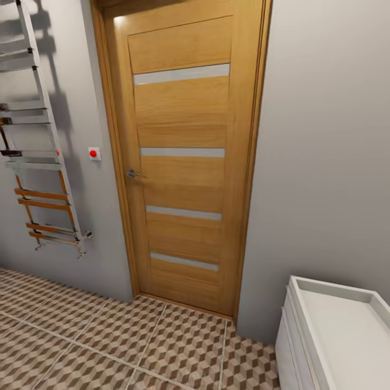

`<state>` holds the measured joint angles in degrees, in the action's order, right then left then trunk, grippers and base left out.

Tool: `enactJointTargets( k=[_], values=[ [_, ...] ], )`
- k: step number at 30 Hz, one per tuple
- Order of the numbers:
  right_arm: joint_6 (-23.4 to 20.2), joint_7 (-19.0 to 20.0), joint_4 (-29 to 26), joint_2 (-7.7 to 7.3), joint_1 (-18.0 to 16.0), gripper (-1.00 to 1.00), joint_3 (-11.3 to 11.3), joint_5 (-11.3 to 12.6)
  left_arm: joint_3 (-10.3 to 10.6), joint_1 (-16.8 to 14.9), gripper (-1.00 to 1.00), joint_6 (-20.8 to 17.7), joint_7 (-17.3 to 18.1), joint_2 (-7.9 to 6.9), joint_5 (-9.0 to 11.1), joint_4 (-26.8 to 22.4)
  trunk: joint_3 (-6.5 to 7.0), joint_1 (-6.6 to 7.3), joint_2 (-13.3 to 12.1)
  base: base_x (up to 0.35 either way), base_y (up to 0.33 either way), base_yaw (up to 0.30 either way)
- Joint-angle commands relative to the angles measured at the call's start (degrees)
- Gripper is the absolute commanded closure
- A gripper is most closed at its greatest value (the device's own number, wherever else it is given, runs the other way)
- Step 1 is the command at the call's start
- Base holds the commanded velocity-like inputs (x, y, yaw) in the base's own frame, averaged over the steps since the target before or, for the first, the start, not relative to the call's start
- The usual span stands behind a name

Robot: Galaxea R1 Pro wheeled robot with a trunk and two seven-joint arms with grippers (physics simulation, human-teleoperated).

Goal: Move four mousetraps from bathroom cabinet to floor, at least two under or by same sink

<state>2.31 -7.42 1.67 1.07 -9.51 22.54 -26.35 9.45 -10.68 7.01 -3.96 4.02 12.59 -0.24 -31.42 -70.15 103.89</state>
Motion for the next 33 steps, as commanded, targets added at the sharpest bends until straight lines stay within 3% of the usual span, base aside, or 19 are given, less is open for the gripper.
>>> enactJointTargets(
  k=[1, 33],
  values=[
    [0.2, -0.3, 0.2, -0.01, -0.1, -1.0, 0.5, -0.6, 0.5, 0.0, -1.0, 0.2, -0.2, 0.02, 0.5, 0.1, -0.06, 0.01, 0.0, 0.0, 0.0, 0.28],
    [0.2, -0.3, 0.2, -0.03, -0.1, -1.0, 0.5, -0.5, 0.5, 0.0, -1.0, 0.2, -0.2, 0.02, 0.5, 0.1, -0.06, 0.01, 0.0, 0.0, 0.0, 0.28]
  ],
)
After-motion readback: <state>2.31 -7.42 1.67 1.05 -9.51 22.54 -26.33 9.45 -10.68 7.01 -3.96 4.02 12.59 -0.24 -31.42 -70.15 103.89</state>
